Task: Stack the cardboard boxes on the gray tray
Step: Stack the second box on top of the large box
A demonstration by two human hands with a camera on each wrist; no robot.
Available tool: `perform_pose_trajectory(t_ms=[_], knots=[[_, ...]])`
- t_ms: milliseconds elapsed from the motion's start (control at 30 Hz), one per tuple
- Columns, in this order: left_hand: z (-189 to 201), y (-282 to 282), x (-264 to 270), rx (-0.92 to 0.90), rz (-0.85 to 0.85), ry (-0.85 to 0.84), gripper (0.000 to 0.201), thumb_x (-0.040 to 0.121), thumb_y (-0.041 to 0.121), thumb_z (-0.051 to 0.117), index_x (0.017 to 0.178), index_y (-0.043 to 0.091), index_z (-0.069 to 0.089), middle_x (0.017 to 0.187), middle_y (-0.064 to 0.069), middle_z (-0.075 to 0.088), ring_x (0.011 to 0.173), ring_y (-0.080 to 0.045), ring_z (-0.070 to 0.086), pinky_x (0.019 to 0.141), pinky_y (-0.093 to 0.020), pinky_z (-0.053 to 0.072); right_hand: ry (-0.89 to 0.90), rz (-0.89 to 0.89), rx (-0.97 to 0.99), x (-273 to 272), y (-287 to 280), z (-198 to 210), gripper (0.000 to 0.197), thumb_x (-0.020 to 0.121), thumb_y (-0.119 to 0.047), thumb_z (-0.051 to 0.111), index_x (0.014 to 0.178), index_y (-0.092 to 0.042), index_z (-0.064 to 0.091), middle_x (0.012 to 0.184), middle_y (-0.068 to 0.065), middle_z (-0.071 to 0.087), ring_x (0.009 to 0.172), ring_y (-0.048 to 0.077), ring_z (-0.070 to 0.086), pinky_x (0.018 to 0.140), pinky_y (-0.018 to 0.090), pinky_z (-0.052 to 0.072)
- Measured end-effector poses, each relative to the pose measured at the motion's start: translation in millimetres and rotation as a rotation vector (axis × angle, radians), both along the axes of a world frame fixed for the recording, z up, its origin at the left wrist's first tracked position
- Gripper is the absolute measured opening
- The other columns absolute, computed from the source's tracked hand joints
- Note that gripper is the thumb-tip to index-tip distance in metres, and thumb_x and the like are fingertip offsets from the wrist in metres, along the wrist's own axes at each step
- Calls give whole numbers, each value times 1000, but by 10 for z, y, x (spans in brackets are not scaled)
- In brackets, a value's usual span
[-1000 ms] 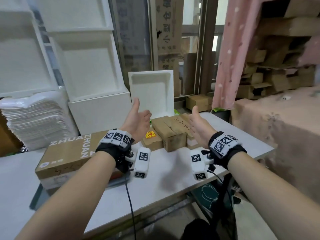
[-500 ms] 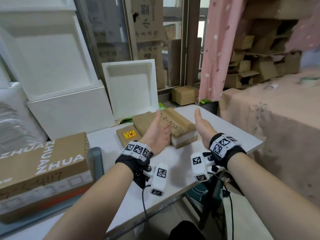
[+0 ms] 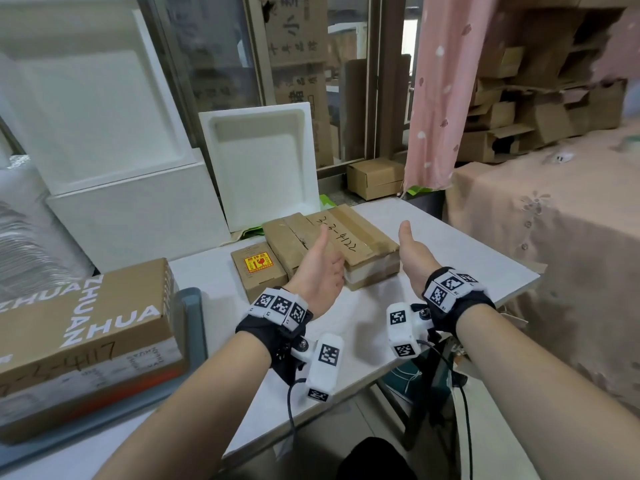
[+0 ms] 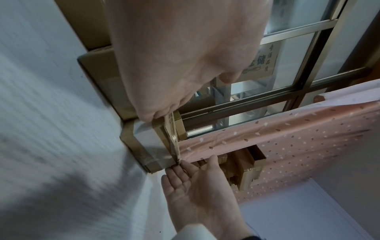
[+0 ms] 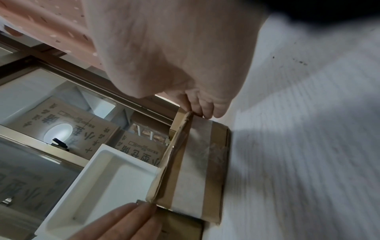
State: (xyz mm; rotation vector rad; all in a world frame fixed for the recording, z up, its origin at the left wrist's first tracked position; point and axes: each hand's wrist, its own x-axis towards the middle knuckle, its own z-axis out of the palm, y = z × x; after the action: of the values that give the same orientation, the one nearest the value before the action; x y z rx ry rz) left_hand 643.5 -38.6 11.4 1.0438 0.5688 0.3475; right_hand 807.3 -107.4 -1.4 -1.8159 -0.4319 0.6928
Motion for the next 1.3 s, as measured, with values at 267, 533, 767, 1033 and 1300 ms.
perform_pose_trajectory(t_ms=[267, 533, 767, 1033, 1300], knots=[[-85, -23, 27, 37, 16, 38, 87, 93, 68, 21, 153, 6, 17, 159, -6, 25, 146, -17, 22, 116, -31, 14, 23, 0, 7, 19, 57, -98, 86, 97, -65, 17, 148, 1, 35, 156, 17, 37, 143, 35, 34, 117, 42, 25], [-77, -32, 82, 130, 22, 25, 72, 95, 66, 22, 144, 18, 42, 132, 5, 58, 113, -7, 57, 90, -20, 40, 31, -1, 48, -62, 73, -169, 80, 96, -66, 22, 144, -5, 44, 151, 12, 45, 138, 32, 41, 116, 41, 28], [207, -149, -102, 243, -12, -4, 71, 96, 65, 17, 150, 23, 31, 138, 9, 50, 96, 3, 57, 93, -19, 37, 86, -30, 148, -237, -83, 73, 84, 92, -71, 26, 147, -9, 40, 152, 7, 43, 140, 30, 39, 117, 40, 28], [652, -344, -680, 355, 21, -43, 67, 99, 59, 13, 146, 18, 38, 96, 17, 66, 72, 11, 67, 63, -13, 49, 17, 34, 186, -791, -153, 576, 96, 77, -82, 26, 143, -15, 47, 144, 3, 52, 133, 28, 47, 114, 42, 32], [1030, -364, -1554, 421, 114, -43, 70, 98, 61, 12, 146, 17, 36, 113, 7, 65, 69, 5, 68, 55, -14, 53, -59, 160, 193, -1592, 15, 968, 100, 77, -83, 21, 146, -13, 42, 150, 7, 47, 138, 30, 41, 117, 48, 28]])
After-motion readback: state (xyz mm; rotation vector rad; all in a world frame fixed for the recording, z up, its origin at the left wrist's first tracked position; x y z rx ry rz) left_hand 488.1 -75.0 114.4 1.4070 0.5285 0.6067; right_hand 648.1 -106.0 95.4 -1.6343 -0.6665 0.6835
